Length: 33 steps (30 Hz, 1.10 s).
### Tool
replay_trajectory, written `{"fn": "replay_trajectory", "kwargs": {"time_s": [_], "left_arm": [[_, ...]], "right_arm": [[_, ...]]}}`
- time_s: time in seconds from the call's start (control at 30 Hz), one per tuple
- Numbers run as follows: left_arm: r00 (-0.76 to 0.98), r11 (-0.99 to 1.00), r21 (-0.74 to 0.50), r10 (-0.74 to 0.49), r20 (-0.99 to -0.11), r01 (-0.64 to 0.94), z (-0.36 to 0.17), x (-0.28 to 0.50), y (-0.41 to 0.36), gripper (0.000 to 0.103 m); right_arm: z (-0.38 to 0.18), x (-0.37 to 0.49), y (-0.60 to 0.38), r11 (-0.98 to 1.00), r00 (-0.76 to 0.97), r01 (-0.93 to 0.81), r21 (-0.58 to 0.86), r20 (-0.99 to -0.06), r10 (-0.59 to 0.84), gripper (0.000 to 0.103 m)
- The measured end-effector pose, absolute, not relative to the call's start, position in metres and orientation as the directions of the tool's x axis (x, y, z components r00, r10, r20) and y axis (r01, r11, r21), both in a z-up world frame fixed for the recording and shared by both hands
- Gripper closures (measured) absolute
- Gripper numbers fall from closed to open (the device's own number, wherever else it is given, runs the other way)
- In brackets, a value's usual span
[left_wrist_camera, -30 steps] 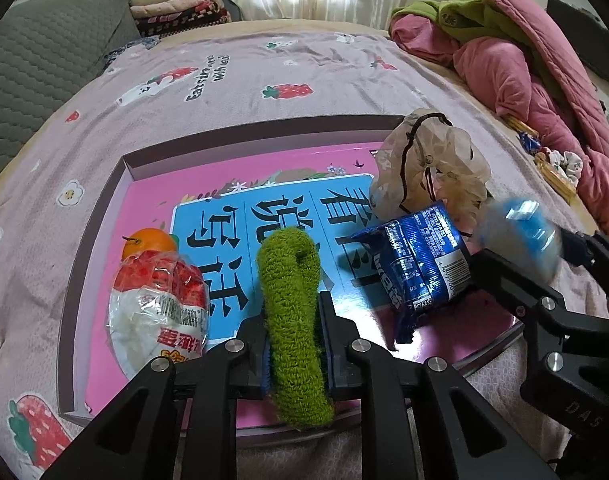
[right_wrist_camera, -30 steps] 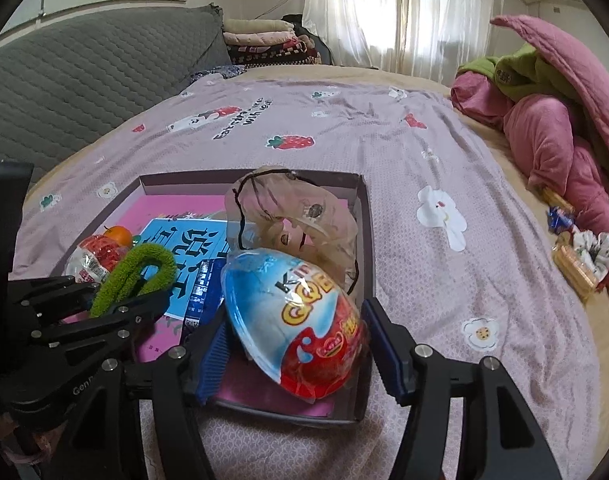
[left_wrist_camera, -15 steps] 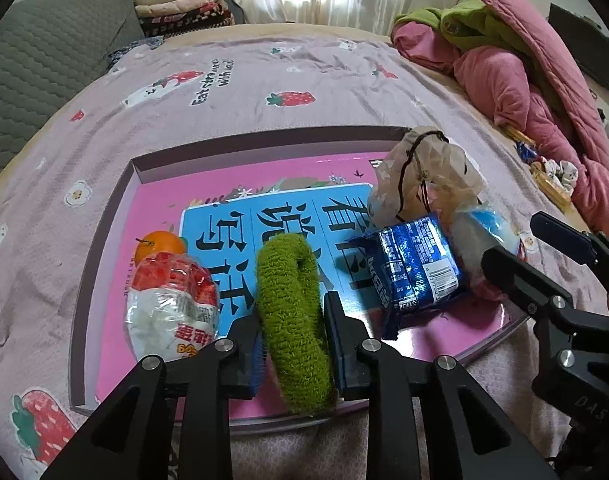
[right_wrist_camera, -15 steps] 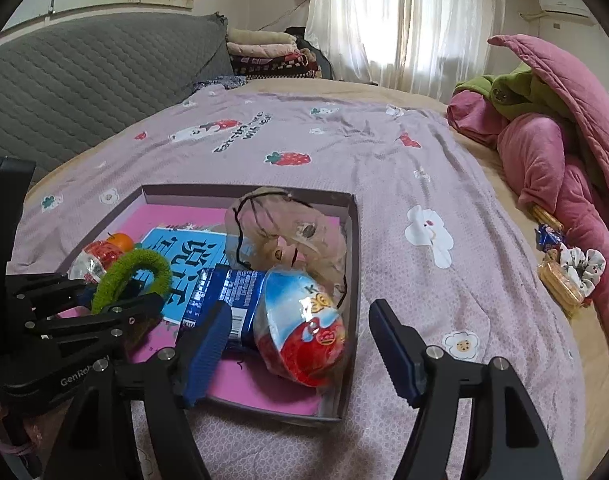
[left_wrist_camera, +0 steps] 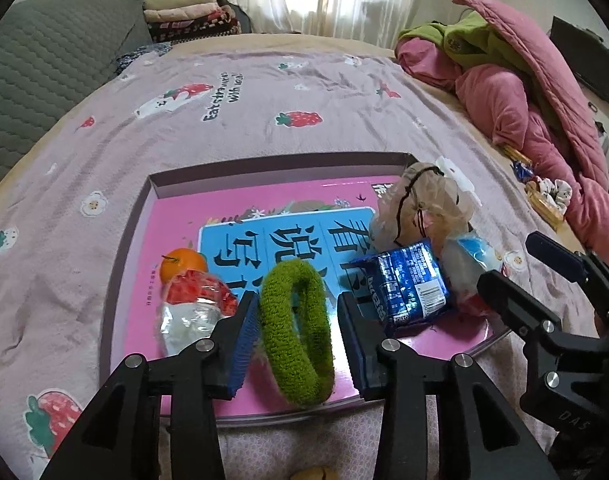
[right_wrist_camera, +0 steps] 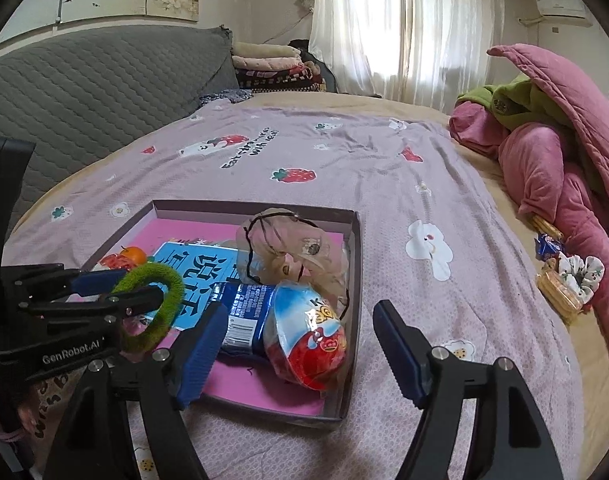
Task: Organize objects
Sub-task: 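Open the left tool to drop the green ring while the right releases the blue-red egg in the tray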
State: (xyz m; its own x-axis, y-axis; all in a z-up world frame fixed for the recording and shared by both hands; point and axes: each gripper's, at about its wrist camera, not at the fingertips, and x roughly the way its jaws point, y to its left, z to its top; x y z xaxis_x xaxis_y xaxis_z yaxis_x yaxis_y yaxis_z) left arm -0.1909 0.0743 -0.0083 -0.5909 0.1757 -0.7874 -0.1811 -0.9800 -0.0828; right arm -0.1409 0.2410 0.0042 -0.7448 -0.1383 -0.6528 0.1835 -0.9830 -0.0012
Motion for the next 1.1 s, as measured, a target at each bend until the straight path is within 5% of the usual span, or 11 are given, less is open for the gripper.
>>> {"fn": "replay_trajectory", "kwargs": {"time_s": [0.17, 0.23, 0.63, 0.8, 1.1], "left_arm": [[-0.604, -0.981, -0.086, 0.173, -0.778, -0.171, 0.001, -0.187, 0.069, 0.059], [-0.608, -0.982, -0.087, 0.174, -0.774, -0.170, 0.004, -0.186, 0.067, 0.045], [-0.651, -0.985, -0.077, 0.160, -0.742, -0.154, 0.031, -0.184, 0.061, 0.044], [-0.679, -0.990, -0.071, 0.134, -0.722, -0.120, 0.042, -0.176, 0.050, 0.031], [-0.718, -0.993, -0.065, 0.118, -0.686, -0.101, 0.060, -0.144, 0.032, 0.029]], "right_arm": [[0.007, -0.137, 0.238, -0.980, -0.748, 0.200, -0.003, -0.646, -0.151, 0.028], [0.008, -0.136, 0.238, -0.979, -0.751, 0.203, -0.001, -0.642, -0.155, 0.028], [0.016, -0.132, 0.239, -0.978, -0.761, 0.209, 0.014, -0.625, -0.172, 0.025], [0.024, -0.126, 0.236, -0.976, -0.780, 0.218, 0.007, -0.600, -0.179, 0.024], [0.047, -0.104, 0.231, -0.973, -0.828, 0.230, 0.000, -0.525, -0.196, 0.018]]}}
